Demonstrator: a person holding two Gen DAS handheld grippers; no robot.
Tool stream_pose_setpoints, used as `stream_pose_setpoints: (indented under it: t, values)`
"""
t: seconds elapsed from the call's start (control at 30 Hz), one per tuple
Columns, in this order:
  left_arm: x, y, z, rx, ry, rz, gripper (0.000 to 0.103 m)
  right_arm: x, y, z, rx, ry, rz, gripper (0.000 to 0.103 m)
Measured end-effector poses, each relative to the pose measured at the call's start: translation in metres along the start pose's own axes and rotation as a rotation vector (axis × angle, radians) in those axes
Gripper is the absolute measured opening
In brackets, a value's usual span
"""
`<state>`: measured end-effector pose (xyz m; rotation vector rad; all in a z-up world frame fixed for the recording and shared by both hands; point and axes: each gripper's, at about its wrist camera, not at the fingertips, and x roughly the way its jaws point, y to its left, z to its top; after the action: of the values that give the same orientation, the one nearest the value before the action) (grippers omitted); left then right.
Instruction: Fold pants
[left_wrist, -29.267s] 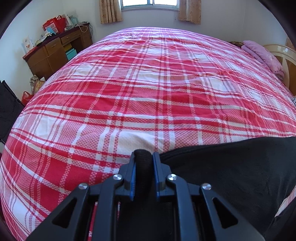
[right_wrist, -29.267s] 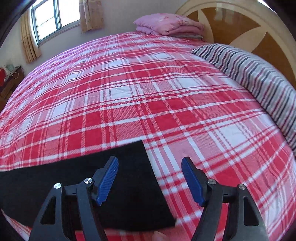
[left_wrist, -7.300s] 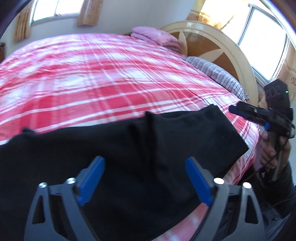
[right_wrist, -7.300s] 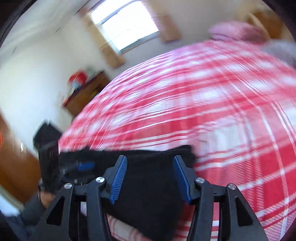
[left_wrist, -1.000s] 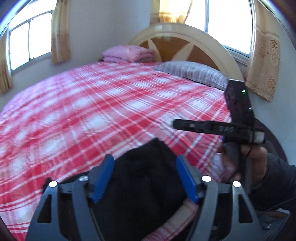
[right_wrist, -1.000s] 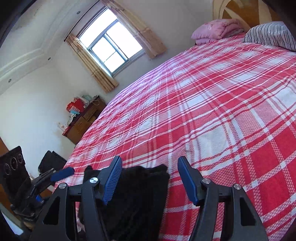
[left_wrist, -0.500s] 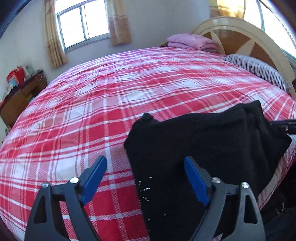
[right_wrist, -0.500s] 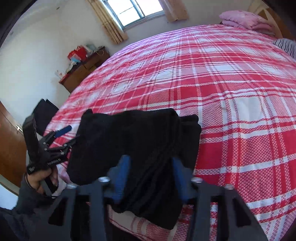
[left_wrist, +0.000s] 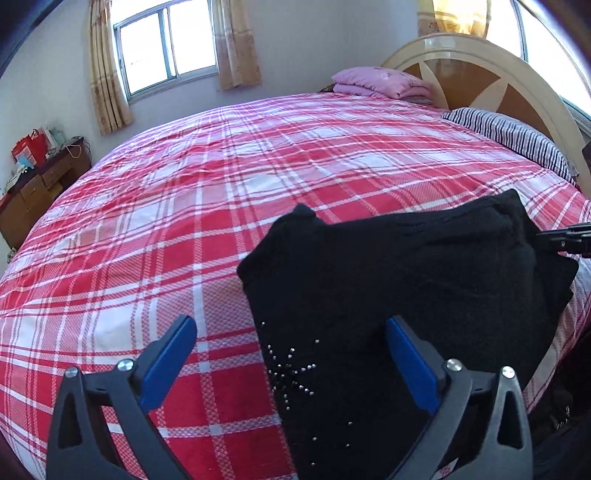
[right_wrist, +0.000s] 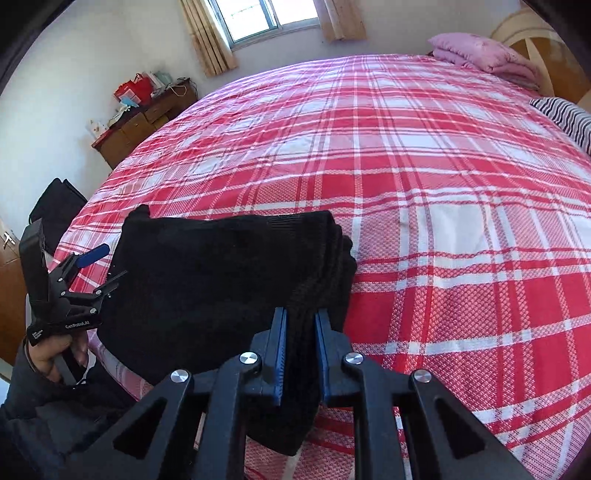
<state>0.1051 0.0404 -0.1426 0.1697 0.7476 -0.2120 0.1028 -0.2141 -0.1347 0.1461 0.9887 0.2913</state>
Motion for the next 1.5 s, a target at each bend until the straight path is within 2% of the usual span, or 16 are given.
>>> stream_pose_setpoints:
  t: [0.17, 0.2, 0.3, 0.37, 0.43, 0.53, 0.6, 0.7, 0.8, 1.0, 1.1, 1.17, 1.3, 1.43, 1.47, 1.5]
  values:
    - [0.0, 0.001, 0.0, -0.009, 0.002, -0.004, 0.103, -0.003, 0.001, 0.001, -0.011, 0.002, 0.008, 0.016]
    - [-0.001, 0.0, 0.001, -0.004, 0.0, 0.001, 0.103, -0.008, 0.002, 0.003, -0.01, -0.01, 0.007, 0.02]
    - [-0.001, 0.001, 0.001, 0.002, -0.003, 0.008, 0.103, -0.029, 0.013, 0.008, -0.036, -0.093, -0.027, 0.021]
    - [-0.001, 0.001, 0.001, -0.005, 0.003, 0.002, 0.103, -0.046, 0.029, 0.007, -0.093, -0.161, 0.006, 0.024]
    - [0.0, 0.003, 0.0, -0.014, 0.007, -0.007, 0.103, -0.051, 0.045, 0.004, -0.143, -0.182, 0.073, 0.036]
    - [0.0, 0.005, -0.001, -0.019, 0.01, -0.014, 0.103, -0.036, 0.065, -0.004, -0.217, -0.108, 0.159, 0.042]
    - [0.002, 0.009, -0.002, -0.035, 0.016, -0.031, 0.103, -0.015, 0.075, -0.012, -0.257, -0.03, 0.14, 0.042]
    - [0.005, 0.014, -0.003, -0.074, 0.027, -0.065, 0.103, 0.013, 0.072, -0.019, -0.242, 0.073, 0.125, 0.042]
    - [0.004, 0.016, -0.002, -0.092, 0.031, -0.074, 0.103, 0.014, 0.066, -0.02, -0.221, 0.077, 0.154, 0.042]
    - [-0.004, 0.021, 0.02, -0.069, -0.023, -0.003, 0.103, 0.018, 0.068, -0.024, -0.244, 0.082, 0.146, 0.042]
    - [0.006, 0.021, 0.035, -0.017, -0.037, 0.081, 0.103, 0.02, 0.068, -0.023, -0.247, 0.081, 0.145, 0.042]
    - [0.028, 0.023, 0.038, 0.008, 0.012, 0.141, 0.103, 0.018, 0.065, -0.024, -0.245, 0.081, 0.151, 0.042]
    - [0.04, 0.036, 0.031, -0.071, 0.03, 0.086, 0.103, 0.016, 0.065, -0.024, -0.252, 0.074, 0.158, 0.042]
    - [0.029, 0.04, 0.028, -0.072, 0.019, 0.08, 0.103, 0.002, 0.063, -0.019, -0.248, 0.048, 0.193, 0.043]
    - [0.025, 0.042, 0.027, -0.077, 0.021, 0.073, 0.103, -0.002, 0.061, -0.017, -0.241, 0.033, 0.199, 0.046]
    - [0.021, 0.043, 0.027, -0.086, 0.029, 0.057, 0.103, -0.008, 0.058, -0.015, -0.234, 0.014, 0.198, 0.054]
